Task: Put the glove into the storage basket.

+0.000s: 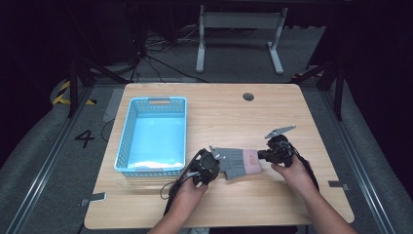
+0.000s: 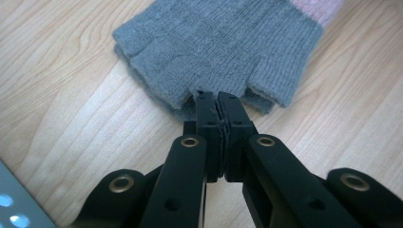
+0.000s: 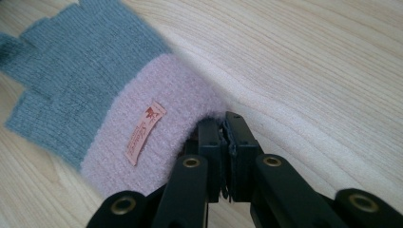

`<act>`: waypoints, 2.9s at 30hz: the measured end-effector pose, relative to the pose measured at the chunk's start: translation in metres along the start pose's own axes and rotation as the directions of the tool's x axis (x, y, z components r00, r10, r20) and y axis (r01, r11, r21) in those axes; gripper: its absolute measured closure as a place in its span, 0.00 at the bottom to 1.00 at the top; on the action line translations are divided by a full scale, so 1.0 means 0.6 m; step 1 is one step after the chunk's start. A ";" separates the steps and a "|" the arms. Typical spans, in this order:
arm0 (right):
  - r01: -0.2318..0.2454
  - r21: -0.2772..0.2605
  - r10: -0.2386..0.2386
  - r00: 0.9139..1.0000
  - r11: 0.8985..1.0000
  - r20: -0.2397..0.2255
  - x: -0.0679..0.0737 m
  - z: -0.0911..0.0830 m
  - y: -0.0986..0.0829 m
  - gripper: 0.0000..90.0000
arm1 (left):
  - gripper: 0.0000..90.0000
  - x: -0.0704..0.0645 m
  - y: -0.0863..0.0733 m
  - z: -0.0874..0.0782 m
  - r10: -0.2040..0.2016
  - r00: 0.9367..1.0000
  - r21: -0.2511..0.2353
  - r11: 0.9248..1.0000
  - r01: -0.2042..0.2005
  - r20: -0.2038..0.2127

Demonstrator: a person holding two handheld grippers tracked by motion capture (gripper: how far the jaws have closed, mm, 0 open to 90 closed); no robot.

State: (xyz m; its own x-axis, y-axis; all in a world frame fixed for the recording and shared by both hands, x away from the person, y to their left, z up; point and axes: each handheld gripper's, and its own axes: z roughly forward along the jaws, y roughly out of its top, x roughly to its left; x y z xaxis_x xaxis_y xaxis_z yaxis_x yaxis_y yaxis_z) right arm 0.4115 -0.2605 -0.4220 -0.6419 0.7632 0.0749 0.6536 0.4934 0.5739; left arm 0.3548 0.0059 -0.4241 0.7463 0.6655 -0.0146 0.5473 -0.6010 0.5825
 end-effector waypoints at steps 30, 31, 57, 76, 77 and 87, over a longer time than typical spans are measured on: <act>-0.059 -0.064 0.063 0.996 0.996 0.058 -0.028 -0.073 -0.036 0.80 | 0.59 0.005 0.045 -0.013 -0.015 0.994 -0.045 0.999 0.020 0.108; -0.064 -0.064 0.068 0.996 0.996 0.060 -0.029 -0.074 -0.038 0.79 | 0.58 0.008 0.050 -0.012 -0.024 0.994 -0.051 0.998 0.030 0.108; -0.101 -0.071 0.105 0.993 0.992 0.060 -0.033 -0.088 -0.066 0.74 | 0.39 0.012 0.097 0.079 0.024 0.994 0.089 0.996 -0.033 0.104; -0.119 -0.075 0.123 0.991 0.990 0.052 -0.033 -0.088 -0.067 0.70 | 0.33 0.002 0.102 0.098 0.093 0.992 0.146 0.984 -0.105 0.088; -0.119 -0.076 0.123 0.991 0.990 0.052 -0.033 -0.088 -0.067 0.70 | 0.34 0.002 0.103 0.098 0.094 0.992 0.151 0.983 -0.107 0.089; -0.134 -0.082 0.138 0.990 0.988 0.036 -0.036 -0.090 -0.067 0.70 | 0.43 0.000 0.110 0.100 0.092 0.991 0.176 0.978 -0.108 0.095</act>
State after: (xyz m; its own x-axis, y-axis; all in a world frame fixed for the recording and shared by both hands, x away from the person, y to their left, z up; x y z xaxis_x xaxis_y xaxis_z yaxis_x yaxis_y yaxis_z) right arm 0.3772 -0.3194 -0.4028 -0.5308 0.8384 0.1234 0.6987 0.3506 0.6237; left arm 0.4138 -0.0602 -0.4344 0.8264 0.5618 -0.0382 0.5215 -0.7381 0.4280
